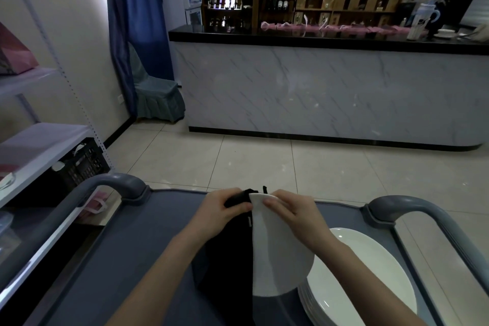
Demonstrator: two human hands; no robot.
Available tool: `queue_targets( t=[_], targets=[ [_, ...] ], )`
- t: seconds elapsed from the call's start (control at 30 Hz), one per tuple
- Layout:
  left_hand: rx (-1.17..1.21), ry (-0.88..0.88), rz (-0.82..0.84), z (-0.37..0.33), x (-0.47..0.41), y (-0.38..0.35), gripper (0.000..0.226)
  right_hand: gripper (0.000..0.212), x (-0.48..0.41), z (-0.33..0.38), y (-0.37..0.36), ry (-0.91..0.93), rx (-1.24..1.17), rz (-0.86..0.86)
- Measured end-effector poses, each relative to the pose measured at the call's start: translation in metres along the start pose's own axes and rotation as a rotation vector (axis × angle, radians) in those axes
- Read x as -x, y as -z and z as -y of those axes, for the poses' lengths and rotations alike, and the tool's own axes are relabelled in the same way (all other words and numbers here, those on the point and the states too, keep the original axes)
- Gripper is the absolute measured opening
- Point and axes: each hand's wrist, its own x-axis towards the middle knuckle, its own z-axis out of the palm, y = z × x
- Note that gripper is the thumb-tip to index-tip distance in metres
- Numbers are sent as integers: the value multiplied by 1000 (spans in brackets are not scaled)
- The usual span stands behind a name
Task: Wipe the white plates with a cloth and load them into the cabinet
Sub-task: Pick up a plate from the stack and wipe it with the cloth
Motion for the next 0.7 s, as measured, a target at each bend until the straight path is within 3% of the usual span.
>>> queue_targets(
  t=[0.07,0.13,0.2,0.27,0.37,0.47,0.57,0.7],
  targets=[
    [9,17,-38,3,0,-2,14,24,0,1,0,3,-20,-47],
    [45,47,-180,10,2,-4,12,31,5,-1,-2,-21,-93,-174],
    [185,93,-338,19,8,-7,4,37,11,-6,-8,-116,-195,-345],
    [317,129,-417,24,14,-11,4,35,14,-11,-12,-205,-247,-411],
    [302,123,-429,26,18,-9,4,29,12,-15,-4,-174,-133,-269],
    [162,73,-365,19,12,-3,6,8,1,-8,12,-97,-48,-74],
    [-10,17,-209,9,4,-2,16,19,-9,-2,12,-57,148,133],
    [23,23,-167,9,4,-5,20,30,-10,-1,5,-11,44,30]
  ],
)
